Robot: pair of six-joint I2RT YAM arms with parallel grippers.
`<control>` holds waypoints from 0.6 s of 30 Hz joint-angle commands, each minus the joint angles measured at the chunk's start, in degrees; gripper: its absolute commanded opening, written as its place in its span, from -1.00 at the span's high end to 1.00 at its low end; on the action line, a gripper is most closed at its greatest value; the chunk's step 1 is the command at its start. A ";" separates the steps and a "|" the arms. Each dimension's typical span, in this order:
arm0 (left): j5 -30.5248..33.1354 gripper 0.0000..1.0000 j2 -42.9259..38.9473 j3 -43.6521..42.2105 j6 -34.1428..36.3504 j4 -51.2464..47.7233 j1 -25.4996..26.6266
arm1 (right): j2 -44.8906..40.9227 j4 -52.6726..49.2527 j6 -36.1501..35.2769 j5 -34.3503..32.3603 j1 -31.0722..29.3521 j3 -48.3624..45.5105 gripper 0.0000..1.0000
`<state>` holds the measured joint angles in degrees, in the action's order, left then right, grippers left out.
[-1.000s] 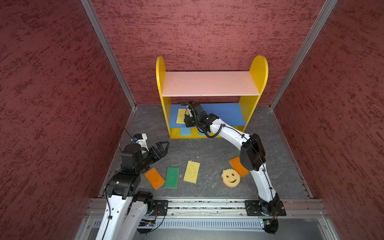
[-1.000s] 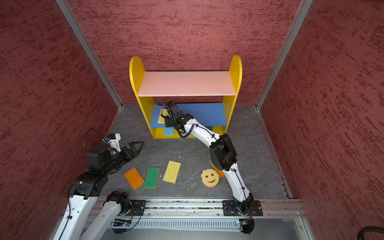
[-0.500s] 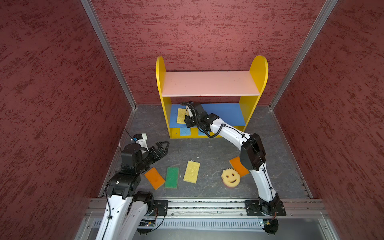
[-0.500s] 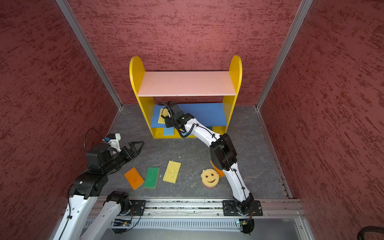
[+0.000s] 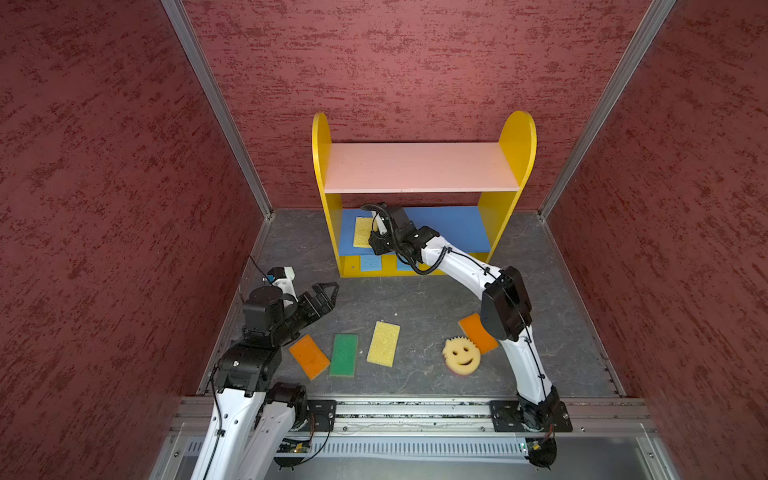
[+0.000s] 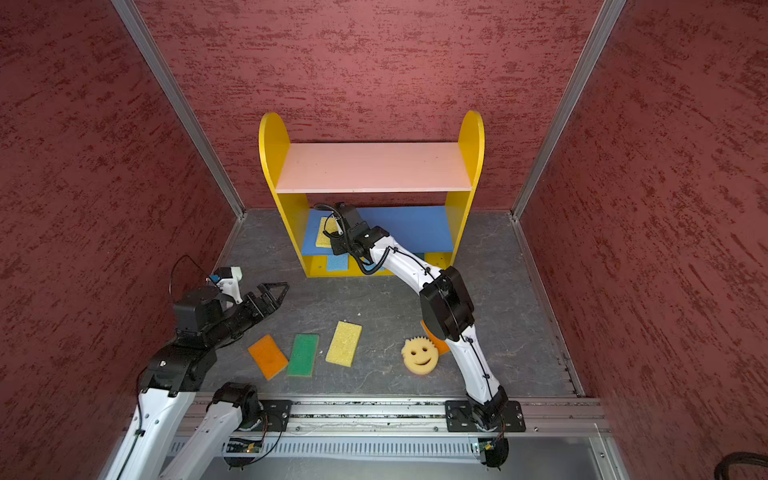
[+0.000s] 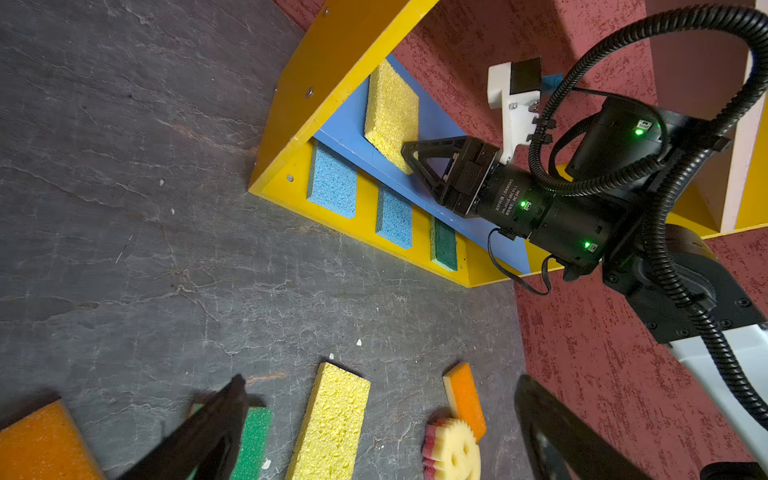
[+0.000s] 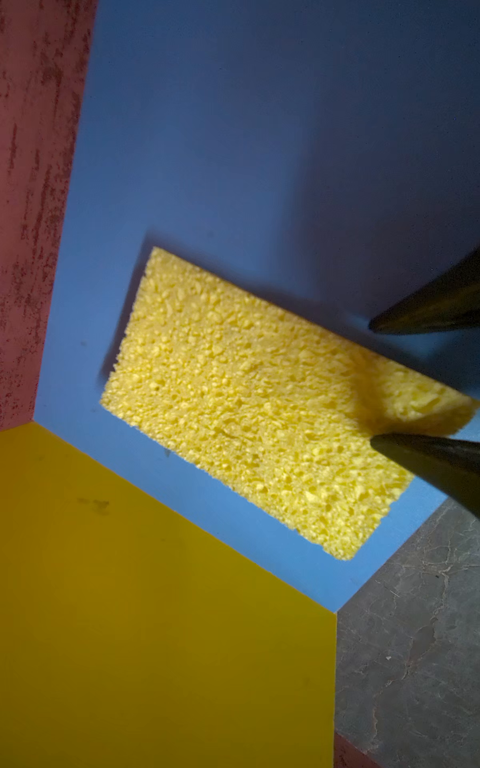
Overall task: Place and organize the cleaning sponges onto the shelf
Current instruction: 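Open the right gripper and release the yellow sponge flat on the shelf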
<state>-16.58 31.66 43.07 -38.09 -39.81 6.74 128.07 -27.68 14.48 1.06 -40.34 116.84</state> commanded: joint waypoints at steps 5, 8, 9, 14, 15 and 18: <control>-0.57 -0.99 0.16 -0.19 -0.37 1.15 -0.41 | -2.52 -0.25 -0.89 0.79 0.43 1.02 0.16; -0.76 -0.99 0.16 -0.22 -0.56 1.15 -0.41 | -3.30 -0.27 -0.83 1.20 0.39 1.27 0.15; -0.80 -0.99 0.15 -0.25 -0.61 1.14 -0.41 | -3.60 -0.14 -0.80 1.34 0.43 1.31 0.15; -0.83 -0.99 -0.21 -0.02 -0.71 0.83 -0.41 | -4.97 0.30 0.09 2.74 0.43 1.20 0.15; -0.82 -0.99 -0.28 -0.07 -0.68 0.79 -0.40 | -5.23 0.39 0.26 3.02 0.43 1.12 0.15; -0.81 -0.99 -0.46 -0.01 -0.67 0.70 -0.41 | -6.05 0.61 0.81 3.77 0.43 0.57 0.15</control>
<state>-16.67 31.59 43.07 -38.74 -39.81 6.74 125.73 -27.73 14.74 2.98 -40.27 116.84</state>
